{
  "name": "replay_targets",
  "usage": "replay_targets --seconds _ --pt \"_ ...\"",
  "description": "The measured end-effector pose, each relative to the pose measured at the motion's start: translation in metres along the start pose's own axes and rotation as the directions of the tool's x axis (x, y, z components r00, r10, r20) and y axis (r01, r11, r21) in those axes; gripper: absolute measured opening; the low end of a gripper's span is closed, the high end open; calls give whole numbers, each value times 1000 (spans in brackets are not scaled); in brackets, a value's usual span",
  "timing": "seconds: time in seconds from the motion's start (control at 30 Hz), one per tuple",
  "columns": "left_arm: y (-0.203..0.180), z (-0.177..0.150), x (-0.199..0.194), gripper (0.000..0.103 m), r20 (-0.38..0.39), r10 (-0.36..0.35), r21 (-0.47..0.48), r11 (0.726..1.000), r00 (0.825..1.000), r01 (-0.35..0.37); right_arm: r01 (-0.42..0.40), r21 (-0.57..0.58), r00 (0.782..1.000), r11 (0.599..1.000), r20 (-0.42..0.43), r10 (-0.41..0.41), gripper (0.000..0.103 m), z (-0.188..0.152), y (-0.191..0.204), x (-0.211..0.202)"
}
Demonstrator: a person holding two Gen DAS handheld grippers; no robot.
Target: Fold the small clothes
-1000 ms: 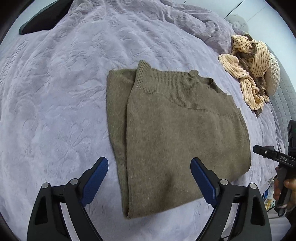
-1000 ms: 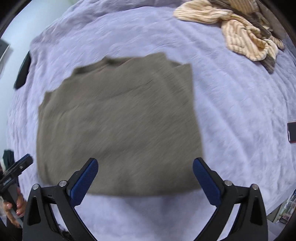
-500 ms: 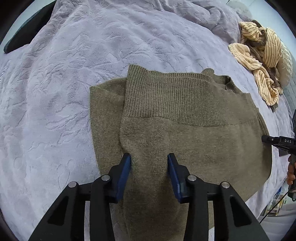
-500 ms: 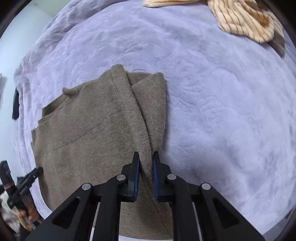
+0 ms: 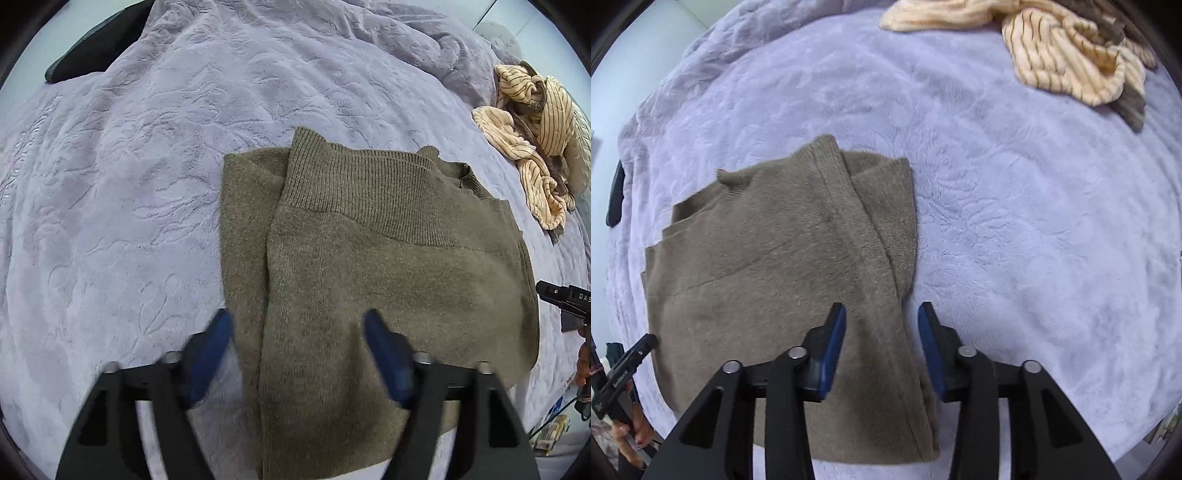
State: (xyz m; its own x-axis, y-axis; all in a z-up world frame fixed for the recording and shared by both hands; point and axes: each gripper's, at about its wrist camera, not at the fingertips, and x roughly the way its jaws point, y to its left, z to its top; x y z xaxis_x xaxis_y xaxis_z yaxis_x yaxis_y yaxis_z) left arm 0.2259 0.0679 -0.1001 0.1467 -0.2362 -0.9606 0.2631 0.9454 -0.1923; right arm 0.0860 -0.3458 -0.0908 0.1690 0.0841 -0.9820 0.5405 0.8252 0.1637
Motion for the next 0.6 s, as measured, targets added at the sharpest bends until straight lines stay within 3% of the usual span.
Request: replay_targets --seconds 0.07,0.2,0.3,0.6 --pt "2 -8 -9 97 15 -13 -6 1000 1000 13 12 -25 999 1000 30 -11 52 -5 12 -13" --pt "7 -27 -12 97 -27 -15 -44 999 1000 14 13 -110 998 994 61 -7 55 -18 46 -27" --pt "16 -45 -13 97 -60 -26 -88 996 998 20 -23 -171 999 985 24 28 68 -34 81 -20" --pt "38 -83 -6 97 -110 -133 -227 968 985 105 -107 -390 988 915 -142 55 68 -99 163 20"
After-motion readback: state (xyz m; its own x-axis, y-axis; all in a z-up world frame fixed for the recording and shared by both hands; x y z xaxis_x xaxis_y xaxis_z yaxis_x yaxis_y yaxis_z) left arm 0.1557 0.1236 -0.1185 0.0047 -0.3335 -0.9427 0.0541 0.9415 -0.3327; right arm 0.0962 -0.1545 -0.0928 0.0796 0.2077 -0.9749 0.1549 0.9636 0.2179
